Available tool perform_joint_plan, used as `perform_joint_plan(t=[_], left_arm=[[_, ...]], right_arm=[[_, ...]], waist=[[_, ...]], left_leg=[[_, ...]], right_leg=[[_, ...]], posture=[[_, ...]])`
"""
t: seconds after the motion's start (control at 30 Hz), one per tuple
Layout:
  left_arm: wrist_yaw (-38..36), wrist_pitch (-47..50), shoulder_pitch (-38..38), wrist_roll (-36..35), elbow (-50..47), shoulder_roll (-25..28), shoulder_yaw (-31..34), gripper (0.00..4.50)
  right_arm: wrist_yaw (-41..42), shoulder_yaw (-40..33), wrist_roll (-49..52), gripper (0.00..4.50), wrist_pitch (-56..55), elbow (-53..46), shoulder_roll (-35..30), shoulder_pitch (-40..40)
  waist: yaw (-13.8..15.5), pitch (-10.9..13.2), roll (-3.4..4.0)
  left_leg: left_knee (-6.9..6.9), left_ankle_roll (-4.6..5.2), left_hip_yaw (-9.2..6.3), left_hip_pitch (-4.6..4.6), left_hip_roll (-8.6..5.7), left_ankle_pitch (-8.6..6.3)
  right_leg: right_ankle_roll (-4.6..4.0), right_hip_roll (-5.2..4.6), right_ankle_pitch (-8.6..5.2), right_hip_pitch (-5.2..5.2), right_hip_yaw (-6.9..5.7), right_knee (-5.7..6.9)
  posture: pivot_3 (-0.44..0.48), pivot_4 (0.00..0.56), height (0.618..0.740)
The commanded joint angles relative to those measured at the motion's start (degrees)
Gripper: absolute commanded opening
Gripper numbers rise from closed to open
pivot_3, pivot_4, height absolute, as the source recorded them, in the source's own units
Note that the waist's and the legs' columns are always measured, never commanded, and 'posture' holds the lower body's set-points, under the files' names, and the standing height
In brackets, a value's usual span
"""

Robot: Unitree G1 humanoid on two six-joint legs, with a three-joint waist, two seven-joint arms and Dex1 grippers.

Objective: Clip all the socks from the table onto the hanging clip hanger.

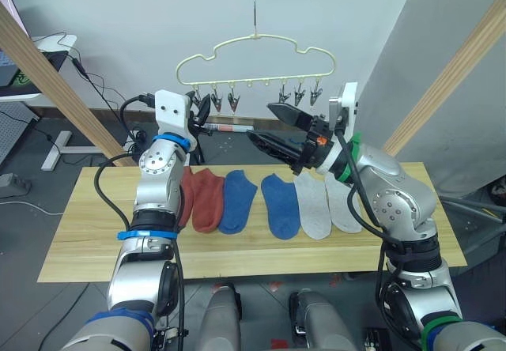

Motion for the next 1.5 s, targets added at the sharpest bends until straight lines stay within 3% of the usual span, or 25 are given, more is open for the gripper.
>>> perform_joint_plan(t=[0.03,0.23,0.33,0.53,0.7,0.97,1.23,1.33,1.5], left_arm=[[-0.04,-1.61,-1.24,-0.24,-0.48,0.01,0.68,1.75],[-0.65,-1.90,-1.69,-1.10,-0.40,-0.16,0.99,0.47],[-0.61,-1.86,-1.65,-1.12,-0.58,-0.13,0.98,0.04],[-0.78,1.14,-0.92,-1.01,-2.30,0.78,0.65,0.03],[-2.29,5.88,1.35,-1.75,-6.60,1.51,0.37,0.03],[-1.75,8.61,4.37,-2.26,-10.41,0.67,0.42,0.03],[-1.77,9.92,5.56,-2.68,-12.16,1.05,0.84,0.03],[-1.58,10.40,6.03,-2.69,-12.96,1.32,1.01,0.03],[-1.02,11.27,7.54,-2.96,-15.39,1.66,1.38,0.03]], right_arm=[[-0.25,-1.30,1.45,4.50,-0.47,-3.07,-0.15,-1.09],[-0.42,-1.05,1.53,4.50,-0.27,-3.13,-0.03,-0.64],[-0.66,-0.87,1.35,4.50,-0.02,-3.21,-0.14,-0.03],[-7.92,3.15,-11.73,4.50,0.65,1.11,-5.51,5.31],[-14.10,4.86,-24.84,4.50,-2.95,15.06,-11.49,9.81],[-19.92,2.03,-31.44,4.50,-9.13,38.70,-9.67,6.13],[-19.07,-0.79,-32.39,4.50,-14.61,56.30,-7.07,1.66],[-17.53,-1.86,-31.54,3.90,-14.78,57.98,-6.41,1.61],[-15.84,-1.49,-32.56,2.22,-15.40,57.27,-6.56,3.30]], waist=[[0.00,0.00,0.00],[0.00,0.01,0.00],[-0.01,0.01,0.00],[0.13,0.03,-0.02],[0.09,0.05,-0.04],[-1.22,0.14,-0.04],[-1.38,0.20,-0.10],[-1.43,0.20,-0.10],[-1.26,0.20,-0.10]], left_leg=[[0.00,0.00,0.00,0.00,0.00,0.00],[0.00,0.00,0.00,-0.01,0.00,0.00],[0.00,0.00,0.00,-0.01,0.00,0.00],[0.00,-0.01,0.00,-0.02,-0.02,0.00],[0.00,-0.02,0.09,-0.01,-0.04,0.00],[-0.02,-0.02,0.16,0.00,0.00,0.00],[0.00,-0.02,0.21,0.01,-0.06,0.00],[0.01,-0.02,0.22,0.06,-0.06,0.00],[0.06,-0.03,0.19,0.10,-0.06,0.01]], right_leg=[[0.00,0.00,0.00,0.00,0.00,0.00],[0.00,0.00,0.00,0.00,0.00,0.00],[0.00,0.00,0.00,0.00,0.00,0.00],[0.02,-0.02,-0.01,0.00,0.00,-0.01],[0.09,-0.05,-0.05,-0.02,0.07,-0.02],[0.08,0.01,-0.04,-0.15,0.16,0.11],[0.07,-0.04,-0.04,-0.27,0.23,0.45],[0.12,-0.03,-0.07,-0.30,0.25,0.61],[0.26,-0.03,-0.15,-0.31,0.25,0.75]], posture=[[-0.013,0.262,0.740],[-0.008,0.266,0.740],[-0.006,0.266,0.740],[0.003,0.272,0.740],[-0.005,0.274,0.740],[-0.001,0.276,0.740],[0.021,0.281,0.740],[0.021,0.281,0.740],[0.057,0.268,0.740]])
